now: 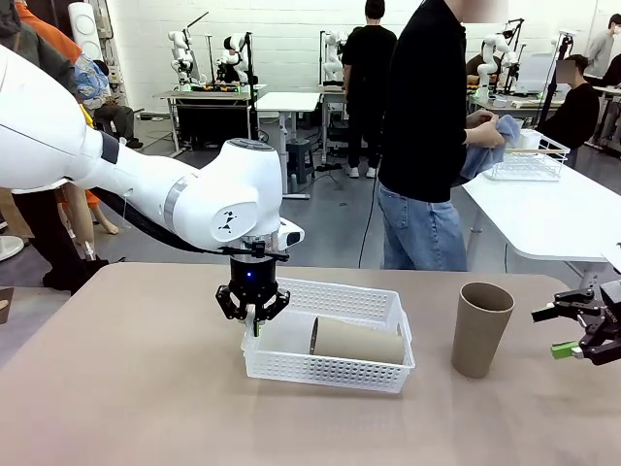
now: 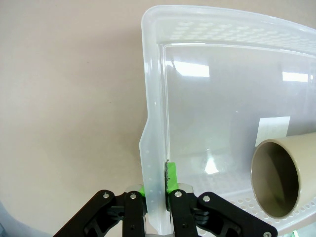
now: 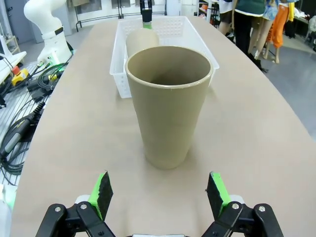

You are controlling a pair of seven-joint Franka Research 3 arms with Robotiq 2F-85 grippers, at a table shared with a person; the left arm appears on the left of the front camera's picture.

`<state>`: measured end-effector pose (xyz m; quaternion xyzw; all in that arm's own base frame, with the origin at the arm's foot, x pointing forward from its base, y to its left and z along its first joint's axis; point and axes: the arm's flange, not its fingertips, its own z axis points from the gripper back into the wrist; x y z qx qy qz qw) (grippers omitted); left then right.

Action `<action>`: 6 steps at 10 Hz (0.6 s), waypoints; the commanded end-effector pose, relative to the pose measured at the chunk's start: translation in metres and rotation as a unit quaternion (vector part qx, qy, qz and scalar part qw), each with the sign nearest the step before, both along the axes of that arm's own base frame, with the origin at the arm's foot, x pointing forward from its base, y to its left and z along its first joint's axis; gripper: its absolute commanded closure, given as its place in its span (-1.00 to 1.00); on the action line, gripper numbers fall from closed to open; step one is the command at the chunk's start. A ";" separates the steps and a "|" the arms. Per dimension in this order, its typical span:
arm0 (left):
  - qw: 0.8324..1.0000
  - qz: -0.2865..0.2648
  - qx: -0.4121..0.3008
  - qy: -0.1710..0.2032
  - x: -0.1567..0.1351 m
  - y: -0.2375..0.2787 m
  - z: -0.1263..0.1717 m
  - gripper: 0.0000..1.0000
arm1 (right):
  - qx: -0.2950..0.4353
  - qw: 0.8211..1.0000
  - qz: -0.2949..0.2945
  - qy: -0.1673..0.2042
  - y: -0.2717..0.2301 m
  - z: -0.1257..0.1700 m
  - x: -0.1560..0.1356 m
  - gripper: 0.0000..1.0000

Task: Clean and organize the cups into the basket.
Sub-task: Pick up the Reusable plastic cup from the right side of the table and stack it inside the Organizing basket in the center of the table.

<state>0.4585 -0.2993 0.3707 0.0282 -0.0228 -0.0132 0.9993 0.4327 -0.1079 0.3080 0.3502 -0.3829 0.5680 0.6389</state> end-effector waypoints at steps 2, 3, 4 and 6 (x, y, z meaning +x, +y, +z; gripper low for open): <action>1.000 0.002 0.001 -0.003 0.000 -0.001 0.002 1.00 | 0.000 1.000 0.023 0.007 0.013 -0.008 0.001 -1.00; 1.000 0.002 0.001 -0.003 0.000 -0.001 0.002 1.00 | -0.010 0.999 0.032 0.003 0.026 -0.017 0.007 -1.00; 1.000 0.002 0.001 -0.003 0.000 -0.001 0.002 1.00 | -0.023 0.999 0.044 0.017 0.040 -0.031 0.013 -1.00; 1.000 0.002 0.001 -0.003 0.000 -0.001 0.002 1.00 | -0.015 0.999 0.041 0.014 0.056 -0.050 0.025 -1.00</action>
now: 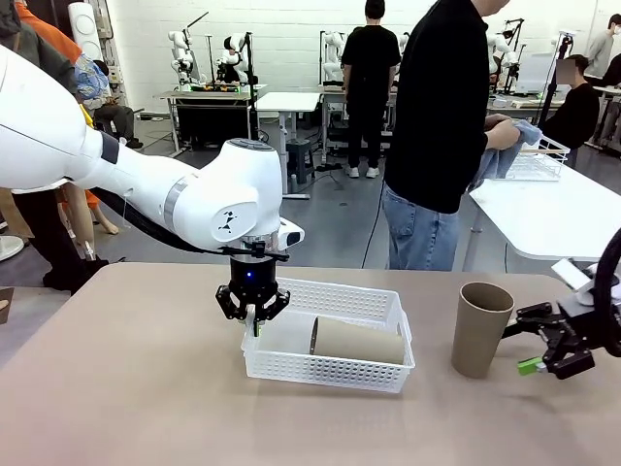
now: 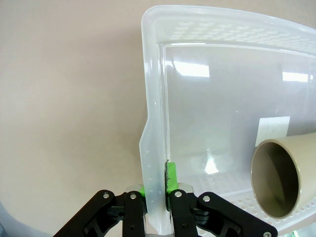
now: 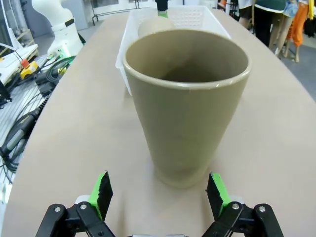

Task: Clean and organize the cups into the basket.
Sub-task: Pick up the Reusable plastic cup from the right side of the table and stack it inside the Organizing basket in the center of the table.

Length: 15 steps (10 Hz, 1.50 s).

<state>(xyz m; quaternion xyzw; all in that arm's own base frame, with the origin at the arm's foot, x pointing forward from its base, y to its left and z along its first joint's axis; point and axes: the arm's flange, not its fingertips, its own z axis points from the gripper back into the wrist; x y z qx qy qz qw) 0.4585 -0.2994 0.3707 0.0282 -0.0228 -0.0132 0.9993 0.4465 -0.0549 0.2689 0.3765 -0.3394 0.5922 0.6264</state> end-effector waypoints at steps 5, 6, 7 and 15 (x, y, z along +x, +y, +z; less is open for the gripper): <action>1.000 0.002 0.001 -0.003 0.000 -0.001 0.002 1.00 | -0.009 1.000 -0.001 -0.016 0.023 -0.027 0.022 -1.00; 1.000 0.002 0.001 -0.003 0.000 -0.001 0.002 1.00 | -0.001 1.000 -0.007 -0.020 0.021 -0.024 0.024 -1.00; 1.000 0.002 0.001 -0.003 0.000 -0.001 0.002 1.00 | 0.020 0.999 -0.007 -0.028 0.021 -0.021 0.025 -1.00; 1.000 0.002 0.001 -0.003 0.000 -0.001 0.002 1.00 | 0.051 0.998 0.010 -0.030 0.033 -0.019 0.027 -1.00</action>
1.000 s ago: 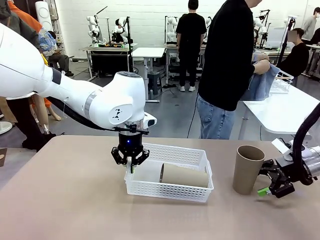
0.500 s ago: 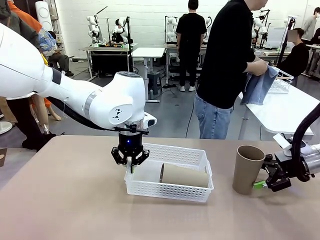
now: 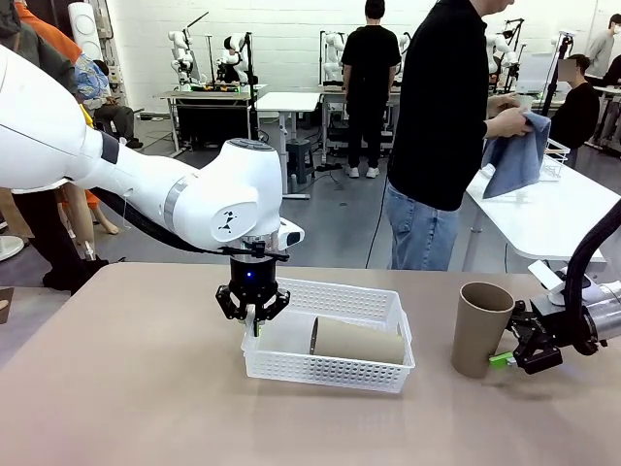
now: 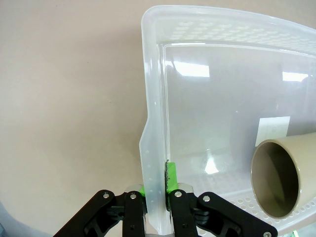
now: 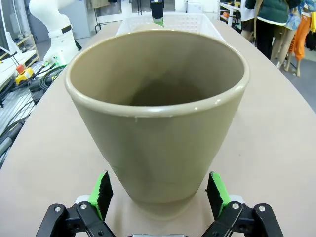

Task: Clean and organize the cups into the basket.
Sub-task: Pick up the Reusable plastic cup from the right side of the table and stack it inside the Organizing basket in the center of the table.

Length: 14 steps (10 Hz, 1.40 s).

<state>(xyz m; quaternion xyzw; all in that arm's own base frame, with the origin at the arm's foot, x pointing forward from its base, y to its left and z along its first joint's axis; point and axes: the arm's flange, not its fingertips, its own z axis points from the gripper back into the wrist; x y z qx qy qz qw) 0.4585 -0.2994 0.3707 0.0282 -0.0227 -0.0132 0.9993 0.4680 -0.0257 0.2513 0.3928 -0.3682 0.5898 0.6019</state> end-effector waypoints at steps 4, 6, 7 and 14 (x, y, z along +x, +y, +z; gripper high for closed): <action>1.000 0.002 0.001 -0.003 0.000 -0.001 0.002 1.00 | 0.032 0.999 -0.004 -0.022 0.017 0.000 0.009 -1.00; 1.000 0.002 0.001 -0.003 0.000 -0.001 0.002 1.00 | 0.039 0.999 0.011 -0.005 0.029 -0.003 0.011 -1.00; 1.000 0.002 0.001 -0.003 0.000 -0.001 0.002 1.00 | 0.045 0.999 0.021 0.004 0.035 -0.005 0.011 -1.00; 1.000 0.002 0.001 -0.003 0.000 -0.001 0.002 1.00 | 0.054 0.997 0.062 -0.010 0.034 0.005 0.000 0.47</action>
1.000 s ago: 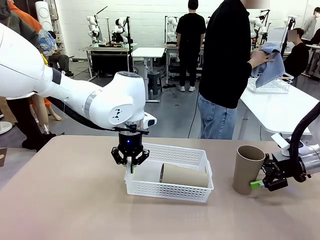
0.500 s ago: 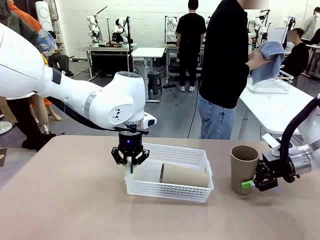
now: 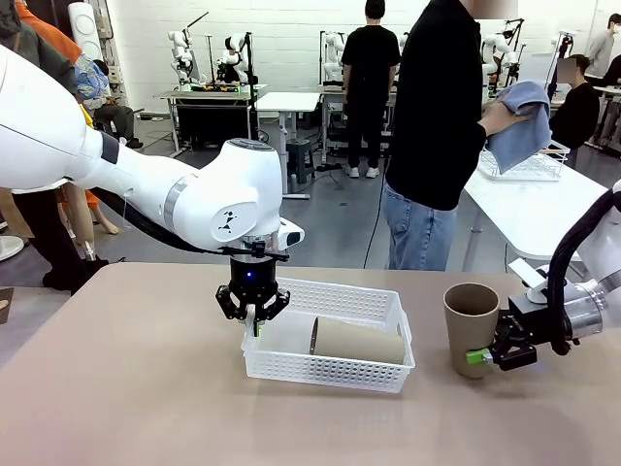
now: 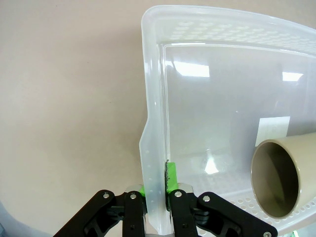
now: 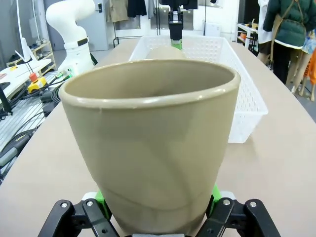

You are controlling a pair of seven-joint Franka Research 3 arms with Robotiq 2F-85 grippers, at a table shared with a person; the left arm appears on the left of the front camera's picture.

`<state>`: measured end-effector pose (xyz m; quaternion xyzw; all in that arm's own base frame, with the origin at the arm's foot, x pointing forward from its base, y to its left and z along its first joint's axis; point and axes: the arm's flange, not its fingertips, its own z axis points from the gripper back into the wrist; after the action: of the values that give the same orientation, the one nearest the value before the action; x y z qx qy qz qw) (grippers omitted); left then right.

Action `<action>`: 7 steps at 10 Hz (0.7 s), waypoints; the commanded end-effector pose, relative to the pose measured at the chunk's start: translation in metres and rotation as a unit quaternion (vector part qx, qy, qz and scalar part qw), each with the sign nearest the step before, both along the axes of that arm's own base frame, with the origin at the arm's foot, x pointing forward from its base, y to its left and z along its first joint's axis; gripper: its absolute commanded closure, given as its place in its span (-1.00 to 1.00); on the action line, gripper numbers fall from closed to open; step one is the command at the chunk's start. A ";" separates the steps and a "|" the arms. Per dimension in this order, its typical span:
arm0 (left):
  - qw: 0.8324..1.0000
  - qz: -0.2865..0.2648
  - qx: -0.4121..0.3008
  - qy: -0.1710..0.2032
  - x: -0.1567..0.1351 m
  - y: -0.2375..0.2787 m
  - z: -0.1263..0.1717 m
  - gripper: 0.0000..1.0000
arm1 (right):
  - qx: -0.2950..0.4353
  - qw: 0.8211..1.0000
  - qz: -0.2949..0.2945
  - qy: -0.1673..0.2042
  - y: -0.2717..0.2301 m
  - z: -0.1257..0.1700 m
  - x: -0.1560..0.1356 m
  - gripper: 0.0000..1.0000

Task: Clean and organize the cups into the basket.
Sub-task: Pick up the Reusable plastic cup from the right side of the table and stack it inside the Organizing basket in the center of the table.

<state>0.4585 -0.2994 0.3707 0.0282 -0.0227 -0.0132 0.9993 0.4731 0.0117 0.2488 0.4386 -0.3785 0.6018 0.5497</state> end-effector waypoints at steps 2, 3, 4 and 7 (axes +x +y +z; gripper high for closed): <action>1.000 0.002 0.001 -0.003 0.000 -0.001 0.002 1.00 | -0.033 0.999 0.021 -0.013 0.015 0.056 -0.042 1.00; 1.000 0.002 0.001 -0.003 0.000 -0.001 0.002 1.00 | -0.043 0.998 0.029 -0.018 0.027 0.101 -0.068 1.00; 1.000 0.002 0.001 -0.003 0.000 -0.001 0.002 1.00 | -0.046 0.997 0.036 -0.040 0.032 0.136 -0.084 1.00; 1.000 0.002 0.001 -0.003 0.000 -0.001 0.002 1.00 | -0.034 0.997 0.024 -0.058 0.030 0.189 -0.106 1.00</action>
<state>0.4586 -0.2993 0.3705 0.0283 -0.0226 -0.0132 0.9993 0.3694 0.0460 0.4435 0.3853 -0.3790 0.6610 0.5206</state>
